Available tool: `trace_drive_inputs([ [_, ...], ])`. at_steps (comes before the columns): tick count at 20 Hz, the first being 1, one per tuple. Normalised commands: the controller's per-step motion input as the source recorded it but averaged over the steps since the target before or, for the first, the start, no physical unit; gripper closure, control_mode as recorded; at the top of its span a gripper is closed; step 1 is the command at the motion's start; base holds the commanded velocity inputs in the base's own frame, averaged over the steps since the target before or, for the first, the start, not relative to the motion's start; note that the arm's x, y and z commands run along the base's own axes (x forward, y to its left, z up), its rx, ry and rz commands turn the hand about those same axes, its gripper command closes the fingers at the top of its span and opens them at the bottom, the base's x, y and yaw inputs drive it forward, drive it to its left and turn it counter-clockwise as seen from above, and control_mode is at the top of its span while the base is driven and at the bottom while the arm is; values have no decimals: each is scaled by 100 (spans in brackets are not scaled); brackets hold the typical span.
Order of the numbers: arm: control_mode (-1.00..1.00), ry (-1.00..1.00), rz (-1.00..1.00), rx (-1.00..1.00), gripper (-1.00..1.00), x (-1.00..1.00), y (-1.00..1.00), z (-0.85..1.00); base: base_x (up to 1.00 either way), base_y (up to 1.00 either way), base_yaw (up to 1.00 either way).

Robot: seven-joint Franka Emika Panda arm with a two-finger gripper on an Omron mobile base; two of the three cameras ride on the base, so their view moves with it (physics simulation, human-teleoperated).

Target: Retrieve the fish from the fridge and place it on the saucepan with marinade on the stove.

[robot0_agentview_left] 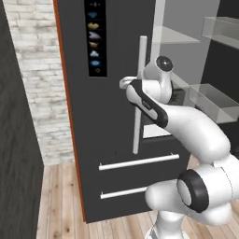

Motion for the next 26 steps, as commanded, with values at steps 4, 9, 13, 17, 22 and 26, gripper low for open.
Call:
trace_drive_inputs([
  [4, -100, -5, 0, 0, 100, -52, 98, 0, 0, 0, 0],
  [9, -100, -3, 0, 0, 100, -47, 100, 0, 0, 0, 0],
  [13, -100, 0, 0, 1, 100, -51, 100, 0, 0, 0, 0],
  [17, -100, 0, 0, 1, 100, -64, 100, 0, 0, 0, 0],
  [22, -100, 0, 0, 1, 100, -72, 100, 0, 0, 0, 0],
  [26, -100, 0, 0, 3, 100, -68, 100, 0, 0, 0, 0],
])
